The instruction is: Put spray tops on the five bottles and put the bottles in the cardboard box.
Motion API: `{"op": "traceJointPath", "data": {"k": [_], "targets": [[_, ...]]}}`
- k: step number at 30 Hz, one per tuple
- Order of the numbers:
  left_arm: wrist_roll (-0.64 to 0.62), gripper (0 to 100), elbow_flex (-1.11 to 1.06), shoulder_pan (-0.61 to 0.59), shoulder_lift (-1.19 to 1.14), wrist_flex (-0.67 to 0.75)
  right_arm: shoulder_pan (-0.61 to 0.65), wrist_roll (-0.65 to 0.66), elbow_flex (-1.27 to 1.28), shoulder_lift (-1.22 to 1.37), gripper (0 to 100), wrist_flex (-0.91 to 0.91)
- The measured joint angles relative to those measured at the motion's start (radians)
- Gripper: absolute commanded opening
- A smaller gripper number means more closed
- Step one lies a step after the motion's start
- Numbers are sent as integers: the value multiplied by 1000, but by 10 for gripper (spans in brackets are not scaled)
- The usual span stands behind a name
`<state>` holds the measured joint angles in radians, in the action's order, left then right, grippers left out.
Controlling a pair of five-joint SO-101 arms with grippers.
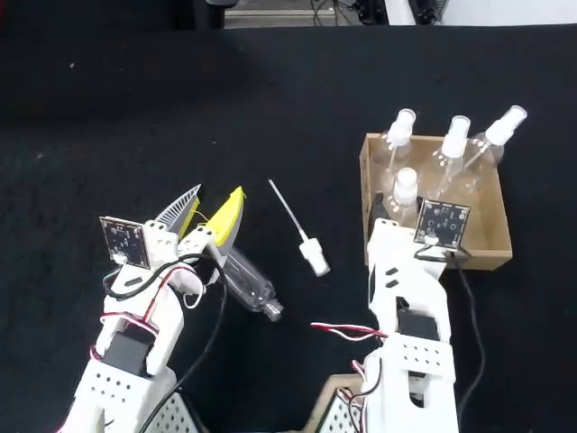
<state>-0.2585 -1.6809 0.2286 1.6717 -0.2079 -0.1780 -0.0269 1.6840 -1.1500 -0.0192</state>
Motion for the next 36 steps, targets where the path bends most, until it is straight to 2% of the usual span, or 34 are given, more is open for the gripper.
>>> {"op": "traceJointPath", "data": {"k": [6,11,23,30,36], "targets": [[0,208,0,0,0,0,0,0,0,0,16,-2],[0,208,0,0,0,0,0,0,0,0,100,-18],[0,208,0,0,0,0,17,-5,-2,-9,101,-49],[0,208,0,0,0,0,31,-8,-2,-9,228,-60],[0,208,0,0,0,0,31,-8,0,9,234,-74]]}}
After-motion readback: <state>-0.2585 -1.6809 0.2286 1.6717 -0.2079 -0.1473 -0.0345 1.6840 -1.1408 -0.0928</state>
